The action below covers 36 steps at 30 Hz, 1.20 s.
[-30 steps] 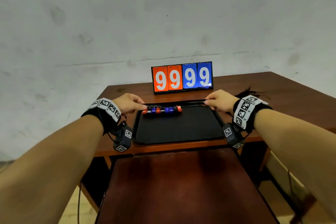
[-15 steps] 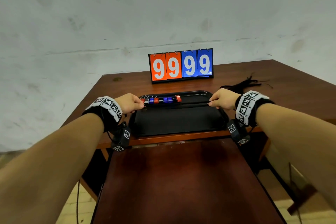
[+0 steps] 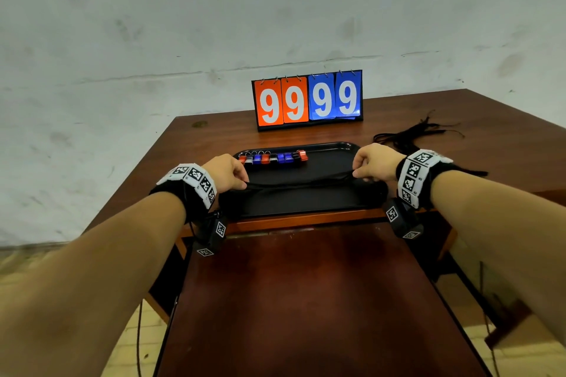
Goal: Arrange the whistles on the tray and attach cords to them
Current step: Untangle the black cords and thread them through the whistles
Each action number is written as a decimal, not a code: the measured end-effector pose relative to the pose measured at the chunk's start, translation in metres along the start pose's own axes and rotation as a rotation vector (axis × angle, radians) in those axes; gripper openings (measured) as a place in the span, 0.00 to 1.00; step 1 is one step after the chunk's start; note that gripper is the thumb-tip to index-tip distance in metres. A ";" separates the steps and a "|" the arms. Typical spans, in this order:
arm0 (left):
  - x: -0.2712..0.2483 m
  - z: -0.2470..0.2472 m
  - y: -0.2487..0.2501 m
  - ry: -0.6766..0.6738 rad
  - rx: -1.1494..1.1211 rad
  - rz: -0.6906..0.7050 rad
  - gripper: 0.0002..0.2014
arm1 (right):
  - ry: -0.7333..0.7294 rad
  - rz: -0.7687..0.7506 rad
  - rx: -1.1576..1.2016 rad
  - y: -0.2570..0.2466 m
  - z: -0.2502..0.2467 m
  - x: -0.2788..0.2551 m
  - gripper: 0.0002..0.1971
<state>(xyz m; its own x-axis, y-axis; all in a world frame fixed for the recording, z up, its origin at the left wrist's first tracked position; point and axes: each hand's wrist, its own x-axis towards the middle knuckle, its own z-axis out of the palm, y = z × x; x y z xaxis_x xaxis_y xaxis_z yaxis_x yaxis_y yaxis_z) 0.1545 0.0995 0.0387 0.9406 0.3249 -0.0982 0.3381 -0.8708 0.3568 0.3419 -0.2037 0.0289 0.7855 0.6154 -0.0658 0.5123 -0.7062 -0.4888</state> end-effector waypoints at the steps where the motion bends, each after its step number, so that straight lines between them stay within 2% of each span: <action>1: 0.000 0.001 0.000 0.005 0.007 -0.009 0.05 | 0.007 -0.005 -0.027 0.000 -0.001 0.000 0.04; 6: -0.002 -0.001 -0.002 -0.009 -0.012 -0.023 0.06 | -0.027 -0.027 -0.078 0.003 -0.006 -0.004 0.09; 11: -0.001 -0.004 0.001 0.061 -0.010 -0.039 0.08 | 0.035 -0.023 -0.040 0.002 -0.011 -0.004 0.19; 16: 0.007 -0.005 0.013 0.069 -0.006 0.000 0.07 | 0.106 -0.054 0.013 -0.002 -0.015 -0.003 0.14; 18: 0.011 -0.003 0.019 0.032 0.013 0.021 0.07 | 0.056 -0.076 -0.017 -0.008 -0.014 -0.002 0.11; 22: 0.018 0.005 0.025 -0.072 0.067 0.037 0.09 | -0.139 -0.145 -0.203 -0.025 -0.001 0.003 0.16; 28: 0.021 0.005 0.019 -0.092 0.033 0.040 0.05 | -0.141 -0.110 -0.352 -0.030 0.005 0.014 0.12; 32: 0.014 -0.022 0.005 0.026 -0.076 -0.020 0.05 | -0.129 -0.053 -0.403 -0.019 -0.001 0.017 0.11; 36: 0.001 -0.034 -0.019 -0.015 -0.141 -0.132 0.05 | -0.101 -0.029 -0.409 -0.014 -0.001 0.017 0.11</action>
<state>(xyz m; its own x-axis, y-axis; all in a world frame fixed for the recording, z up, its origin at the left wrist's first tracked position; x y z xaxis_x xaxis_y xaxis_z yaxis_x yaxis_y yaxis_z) 0.1478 0.1286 0.0634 0.8891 0.4265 -0.1660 0.4519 -0.7606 0.4661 0.3483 -0.1839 0.0350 0.7410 0.6540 -0.1520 0.6454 -0.7562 -0.1078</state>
